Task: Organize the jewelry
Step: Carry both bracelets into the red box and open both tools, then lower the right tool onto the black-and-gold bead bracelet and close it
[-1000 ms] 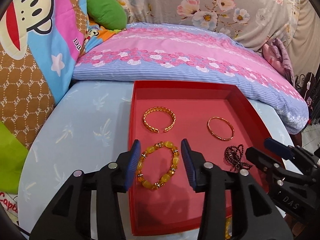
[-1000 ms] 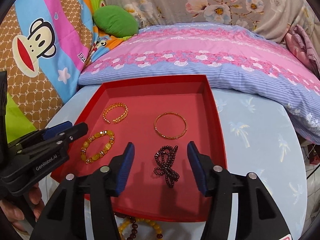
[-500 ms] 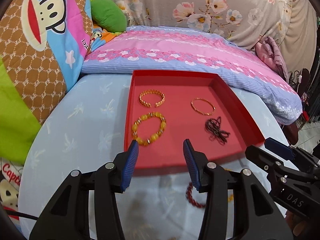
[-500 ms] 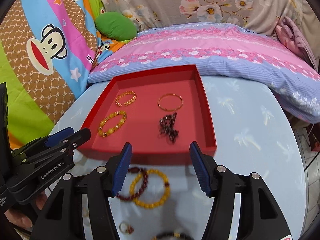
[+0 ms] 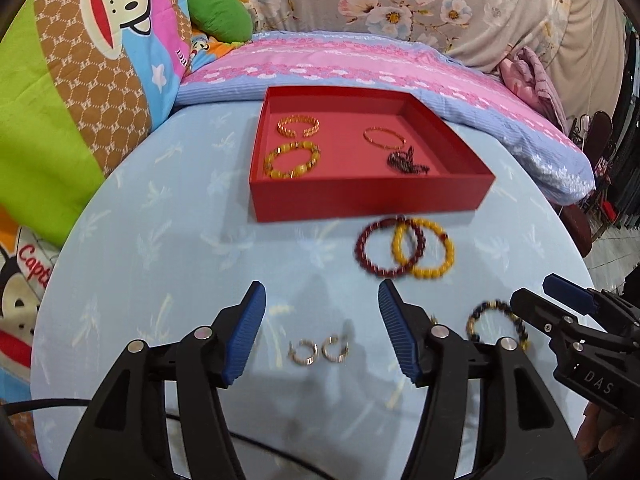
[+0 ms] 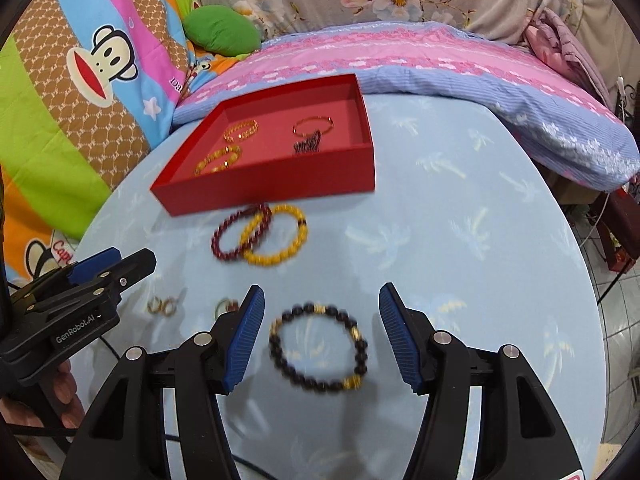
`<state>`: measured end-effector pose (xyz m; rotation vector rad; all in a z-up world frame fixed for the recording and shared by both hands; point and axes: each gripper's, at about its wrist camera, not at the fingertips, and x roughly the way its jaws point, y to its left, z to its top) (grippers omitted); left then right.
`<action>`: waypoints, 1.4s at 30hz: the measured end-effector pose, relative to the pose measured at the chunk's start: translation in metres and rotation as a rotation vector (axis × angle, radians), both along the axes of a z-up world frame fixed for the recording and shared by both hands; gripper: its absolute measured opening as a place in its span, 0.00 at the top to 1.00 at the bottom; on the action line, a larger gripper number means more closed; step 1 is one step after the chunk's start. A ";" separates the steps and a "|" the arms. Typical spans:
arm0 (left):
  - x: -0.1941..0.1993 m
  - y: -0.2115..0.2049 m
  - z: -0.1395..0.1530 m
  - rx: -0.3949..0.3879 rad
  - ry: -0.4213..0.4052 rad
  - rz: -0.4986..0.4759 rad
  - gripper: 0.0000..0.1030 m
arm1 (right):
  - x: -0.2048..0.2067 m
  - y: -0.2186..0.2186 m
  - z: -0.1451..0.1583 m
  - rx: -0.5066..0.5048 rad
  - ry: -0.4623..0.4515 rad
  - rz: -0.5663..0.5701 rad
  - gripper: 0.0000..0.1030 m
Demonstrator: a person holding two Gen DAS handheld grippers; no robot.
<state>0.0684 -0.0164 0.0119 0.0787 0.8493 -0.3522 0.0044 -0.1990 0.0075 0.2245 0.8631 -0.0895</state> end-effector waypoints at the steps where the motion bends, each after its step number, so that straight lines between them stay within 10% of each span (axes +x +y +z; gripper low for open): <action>1: -0.005 0.001 -0.002 0.000 0.004 0.001 0.41 | -0.005 0.002 -0.003 -0.007 0.006 0.003 0.43; 26: -0.025 0.022 -0.029 0.017 0.040 0.058 0.29 | -0.016 -0.003 -0.025 -0.023 0.045 -0.024 0.44; 42: -0.021 0.015 -0.027 0.024 0.038 0.050 0.29 | -0.007 0.008 -0.034 -0.103 0.066 0.024 0.79</action>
